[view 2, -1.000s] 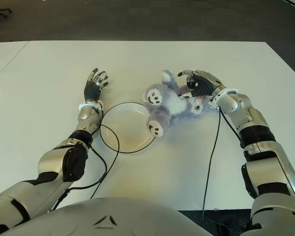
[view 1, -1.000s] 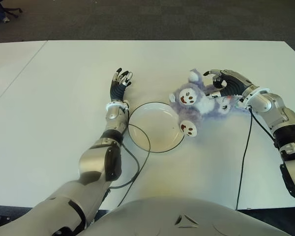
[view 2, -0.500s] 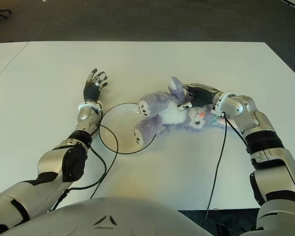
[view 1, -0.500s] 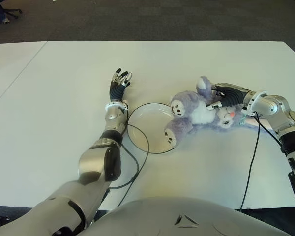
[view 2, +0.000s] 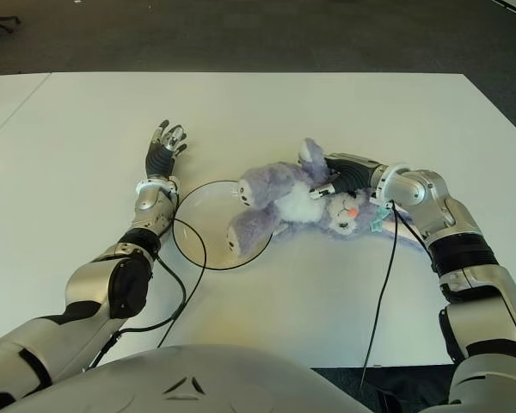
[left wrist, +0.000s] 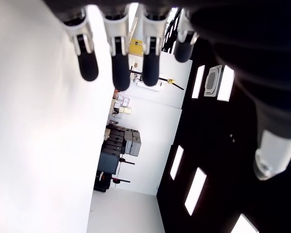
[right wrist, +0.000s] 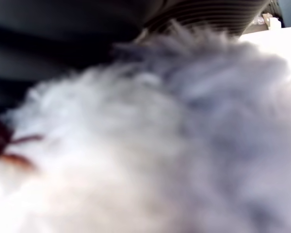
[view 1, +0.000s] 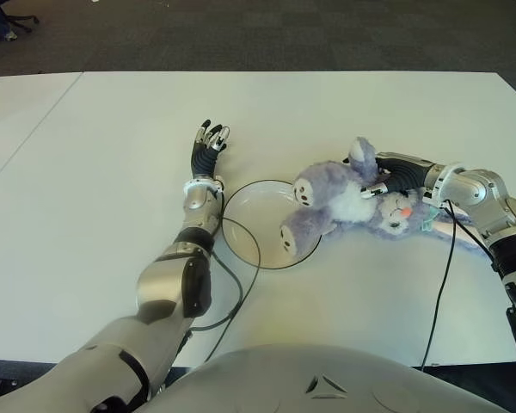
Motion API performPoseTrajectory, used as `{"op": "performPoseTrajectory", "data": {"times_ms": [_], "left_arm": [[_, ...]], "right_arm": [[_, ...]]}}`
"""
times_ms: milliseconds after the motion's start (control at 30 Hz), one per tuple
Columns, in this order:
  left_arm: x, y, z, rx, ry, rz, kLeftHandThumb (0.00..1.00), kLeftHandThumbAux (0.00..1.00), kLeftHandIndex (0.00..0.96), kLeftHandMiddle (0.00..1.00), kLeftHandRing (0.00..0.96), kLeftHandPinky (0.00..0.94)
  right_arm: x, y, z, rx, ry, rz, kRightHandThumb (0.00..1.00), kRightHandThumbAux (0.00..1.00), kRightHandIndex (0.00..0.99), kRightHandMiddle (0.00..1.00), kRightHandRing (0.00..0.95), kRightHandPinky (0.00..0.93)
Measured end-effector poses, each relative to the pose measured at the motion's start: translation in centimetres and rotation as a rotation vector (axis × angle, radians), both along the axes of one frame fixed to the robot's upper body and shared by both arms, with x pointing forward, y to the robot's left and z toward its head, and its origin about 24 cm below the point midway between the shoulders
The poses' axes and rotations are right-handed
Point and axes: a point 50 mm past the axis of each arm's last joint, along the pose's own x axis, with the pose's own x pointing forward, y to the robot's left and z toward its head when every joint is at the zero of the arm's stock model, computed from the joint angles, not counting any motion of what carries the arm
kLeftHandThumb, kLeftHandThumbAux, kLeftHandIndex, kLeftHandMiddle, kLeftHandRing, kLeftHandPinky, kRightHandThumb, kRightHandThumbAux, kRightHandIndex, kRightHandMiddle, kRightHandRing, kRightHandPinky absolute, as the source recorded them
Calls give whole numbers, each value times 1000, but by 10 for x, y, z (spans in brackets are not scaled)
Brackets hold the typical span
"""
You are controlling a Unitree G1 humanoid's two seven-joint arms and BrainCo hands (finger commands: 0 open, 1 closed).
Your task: Put the doll into the plate.
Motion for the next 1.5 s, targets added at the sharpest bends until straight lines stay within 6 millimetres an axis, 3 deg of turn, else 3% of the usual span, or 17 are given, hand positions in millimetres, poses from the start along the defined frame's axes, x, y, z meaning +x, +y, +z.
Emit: {"op": "performPoseTrajectory", "data": {"times_ms": [233,400,833,900,933,967,1000,1033,1067,1133,1233,1500], "left_arm": [[0,0,0,-2,0,2,0,593,100,201,208,186],[0,0,0,-2,0,2,0,580,94,190,203,196],[0,0,0,-1,-1,2,0,570,103,218,227,214],[0,0,0,-1,-1,2,0,562,99,211,220,193],[0,0,0,-1,-1,2,0,558,95,205,215,190],[0,1,0,-1,-1,2,0,557,94,204,214,189],[0,1,0,-1,-1,2,0,554,90,199,209,187],[0,1,0,-1,-1,2,0,554,90,198,208,187],[0,1,0,-1,-1,2,0,554,89,196,207,192],[0,1,0,0,-1,3,0,557,89,196,209,201],[0,1,0,0,0,3,0,562,91,197,212,213],[0,1,0,0,-1,3,0,571,111,219,225,215]], "right_arm": [[-1,-2,-1,0,5,-31,86,276,0,0,0,0],[-3,-3,-3,14,-2,-49,87,271,0,0,0,0],[-3,-3,-7,85,-63,-101,106,327,0,0,0,28],[-2,-3,-7,97,-87,-110,114,367,0,0,0,82],[-2,-3,-7,105,-102,-114,123,430,0,13,54,156],[-2,-3,-7,112,-117,-118,125,441,0,16,63,169],[-2,-2,-7,119,-132,-123,156,528,53,157,237,314],[-1,-2,-7,128,-149,-129,161,542,63,181,266,339],[-1,-2,-7,138,-165,-135,253,627,279,476,514,561],[-1,-1,-8,164,-203,-151,295,661,395,595,619,674],[1,-1,-9,198,-258,-188,343,690,505,677,699,771],[2,-1,-16,316,-397,-328,450,736,665,810,813,834]]}}
